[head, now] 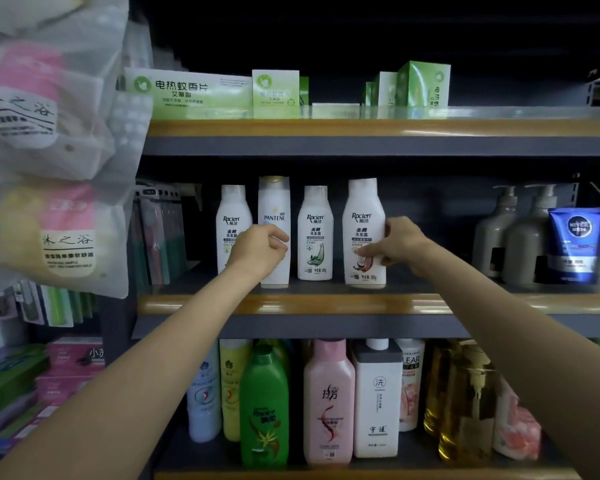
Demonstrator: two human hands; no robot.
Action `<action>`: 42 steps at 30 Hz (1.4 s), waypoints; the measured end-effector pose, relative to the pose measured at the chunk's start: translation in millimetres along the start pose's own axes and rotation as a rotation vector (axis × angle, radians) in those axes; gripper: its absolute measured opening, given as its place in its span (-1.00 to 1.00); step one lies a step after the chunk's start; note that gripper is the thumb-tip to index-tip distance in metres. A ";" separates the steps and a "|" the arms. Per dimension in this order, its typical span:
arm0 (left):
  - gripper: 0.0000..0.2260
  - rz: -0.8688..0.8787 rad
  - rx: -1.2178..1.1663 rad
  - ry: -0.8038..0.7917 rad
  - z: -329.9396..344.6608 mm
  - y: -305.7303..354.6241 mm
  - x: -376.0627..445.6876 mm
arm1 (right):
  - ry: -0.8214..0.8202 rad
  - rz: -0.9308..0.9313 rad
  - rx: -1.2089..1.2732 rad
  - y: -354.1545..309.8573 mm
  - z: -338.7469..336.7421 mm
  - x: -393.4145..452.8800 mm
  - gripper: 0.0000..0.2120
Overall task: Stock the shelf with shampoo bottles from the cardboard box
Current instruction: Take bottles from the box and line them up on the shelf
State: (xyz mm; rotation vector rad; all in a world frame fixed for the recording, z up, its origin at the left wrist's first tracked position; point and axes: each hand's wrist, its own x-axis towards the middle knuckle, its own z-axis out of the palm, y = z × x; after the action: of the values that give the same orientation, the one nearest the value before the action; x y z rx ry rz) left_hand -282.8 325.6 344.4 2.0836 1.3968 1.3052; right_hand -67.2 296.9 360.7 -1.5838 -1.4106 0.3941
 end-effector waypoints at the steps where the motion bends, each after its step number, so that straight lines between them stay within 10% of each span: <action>1: -0.78 0.003 -0.005 0.009 -0.8 -0.9 0.2 | -0.009 0.011 0.025 1.2 0.2 0.8 -0.72; 34: -0.72 0.093 0.252 0.022 -3.9 -15.3 -1.7 | -0.070 -0.042 -0.046 -22.8 67.0 12.1 -0.53; 42: -0.78 0.299 0.157 0.263 5.4 -0.7 -24.3 | -0.103 -0.064 -0.070 -17.2 46.3 -1.9 -0.41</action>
State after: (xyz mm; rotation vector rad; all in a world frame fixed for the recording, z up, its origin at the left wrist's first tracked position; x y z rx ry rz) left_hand -281.4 306.4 328.7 2.3667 1.3644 1.6899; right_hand -112.9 313.1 350.5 -1.5897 -1.5649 0.3967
